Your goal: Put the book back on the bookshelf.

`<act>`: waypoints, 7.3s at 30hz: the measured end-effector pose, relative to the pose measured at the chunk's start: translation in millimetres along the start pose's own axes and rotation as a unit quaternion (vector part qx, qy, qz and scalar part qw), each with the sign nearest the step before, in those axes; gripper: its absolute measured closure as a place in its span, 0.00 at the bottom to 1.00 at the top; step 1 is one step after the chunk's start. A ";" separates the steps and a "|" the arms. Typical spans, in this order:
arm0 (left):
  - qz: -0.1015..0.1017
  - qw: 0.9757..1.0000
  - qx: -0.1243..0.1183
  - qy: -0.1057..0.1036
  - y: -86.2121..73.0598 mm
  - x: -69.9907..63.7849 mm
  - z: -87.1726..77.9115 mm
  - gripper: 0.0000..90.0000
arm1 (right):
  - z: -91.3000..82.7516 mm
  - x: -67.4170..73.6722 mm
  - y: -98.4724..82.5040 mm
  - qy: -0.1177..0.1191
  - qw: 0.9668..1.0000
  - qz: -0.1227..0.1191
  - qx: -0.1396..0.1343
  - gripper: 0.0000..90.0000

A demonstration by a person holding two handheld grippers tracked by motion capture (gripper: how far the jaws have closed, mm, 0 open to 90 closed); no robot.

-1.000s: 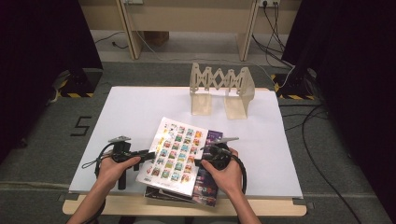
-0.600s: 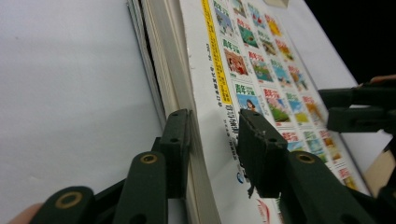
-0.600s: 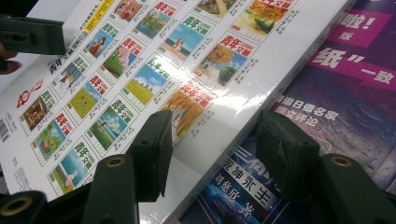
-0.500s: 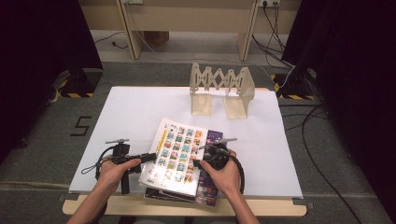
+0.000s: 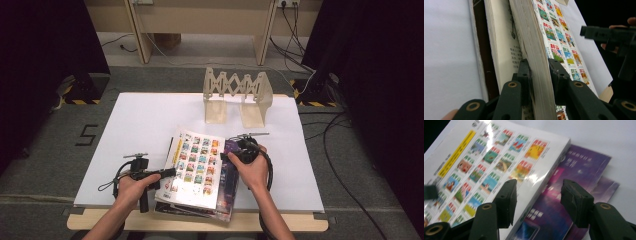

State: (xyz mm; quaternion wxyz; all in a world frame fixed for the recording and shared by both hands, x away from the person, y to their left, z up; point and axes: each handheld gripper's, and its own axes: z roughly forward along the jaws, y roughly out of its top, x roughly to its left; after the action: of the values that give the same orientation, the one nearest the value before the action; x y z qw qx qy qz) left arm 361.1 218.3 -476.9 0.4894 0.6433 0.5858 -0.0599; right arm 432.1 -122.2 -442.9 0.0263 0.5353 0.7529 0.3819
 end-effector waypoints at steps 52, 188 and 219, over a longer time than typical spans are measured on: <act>0.019 0.999 0.016 -0.027 -2.9 -0.2 15.4 0.78 | 35.9 -51.7 26.3 0.086 0.980 0.179 0.004 0.61; 0.120 0.991 -0.030 0.043 6.1 1.5 -17.5 0.45 | -107.3 16.7 83.2 -0.045 0.970 0.029 -0.236 0.83; 0.123 0.991 -0.033 0.046 7.5 2.1 -18.0 0.46 | -127.8 13.2 100.0 -0.090 0.954 0.024 -0.284 0.83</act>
State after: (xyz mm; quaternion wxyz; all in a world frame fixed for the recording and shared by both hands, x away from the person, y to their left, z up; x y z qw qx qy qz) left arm 358.9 233.7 -464.8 0.4863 0.6961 0.5258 0.0497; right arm 447.8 -167.7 -287.4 0.2360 0.5558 0.5951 0.5304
